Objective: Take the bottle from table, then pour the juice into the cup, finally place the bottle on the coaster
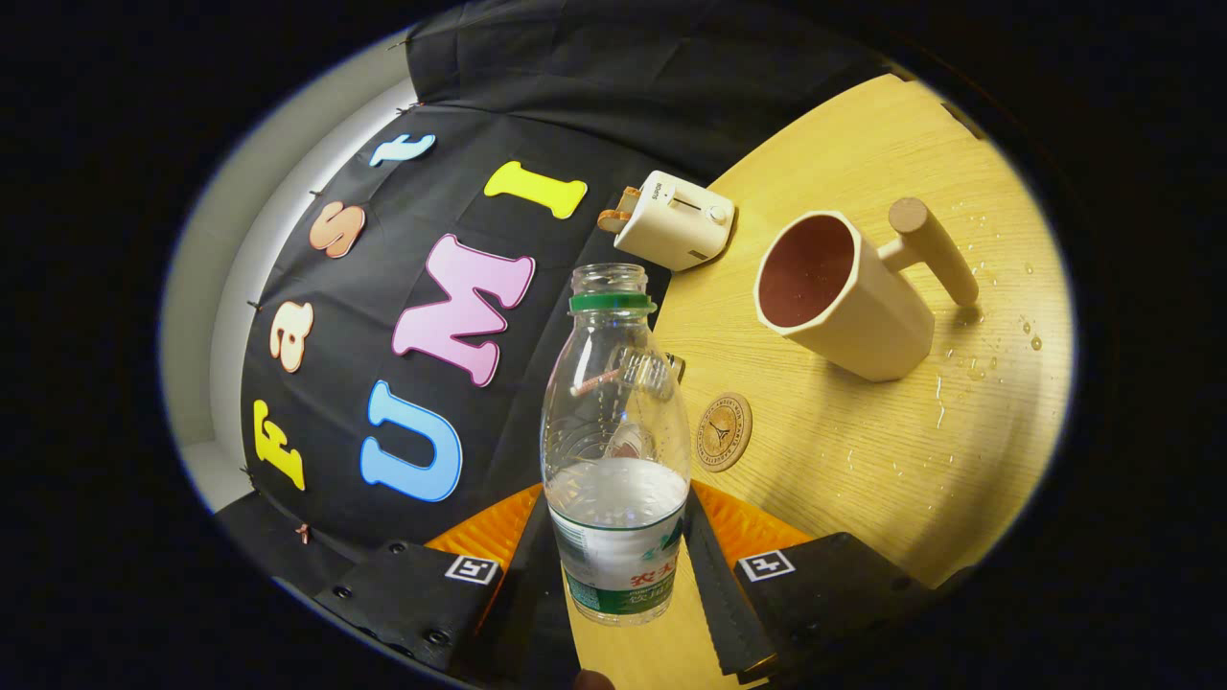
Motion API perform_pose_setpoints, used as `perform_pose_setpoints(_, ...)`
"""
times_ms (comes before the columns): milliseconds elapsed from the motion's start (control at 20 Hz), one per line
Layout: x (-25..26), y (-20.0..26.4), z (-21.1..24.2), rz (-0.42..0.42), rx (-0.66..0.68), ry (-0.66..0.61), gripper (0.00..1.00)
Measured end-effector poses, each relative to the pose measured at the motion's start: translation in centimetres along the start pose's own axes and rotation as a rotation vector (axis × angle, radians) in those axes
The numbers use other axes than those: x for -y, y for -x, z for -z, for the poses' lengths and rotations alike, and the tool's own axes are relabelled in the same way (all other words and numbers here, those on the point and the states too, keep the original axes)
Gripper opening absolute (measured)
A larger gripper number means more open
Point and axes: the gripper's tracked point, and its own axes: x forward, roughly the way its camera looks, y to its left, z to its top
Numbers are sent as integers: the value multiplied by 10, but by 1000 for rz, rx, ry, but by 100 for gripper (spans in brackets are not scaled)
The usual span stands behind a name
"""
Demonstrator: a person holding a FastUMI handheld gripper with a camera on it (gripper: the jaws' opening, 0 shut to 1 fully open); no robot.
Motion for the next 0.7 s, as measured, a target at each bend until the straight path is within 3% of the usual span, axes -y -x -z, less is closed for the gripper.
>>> perform_pose_setpoints(700,18,-14,-20,29,46,-311,75)
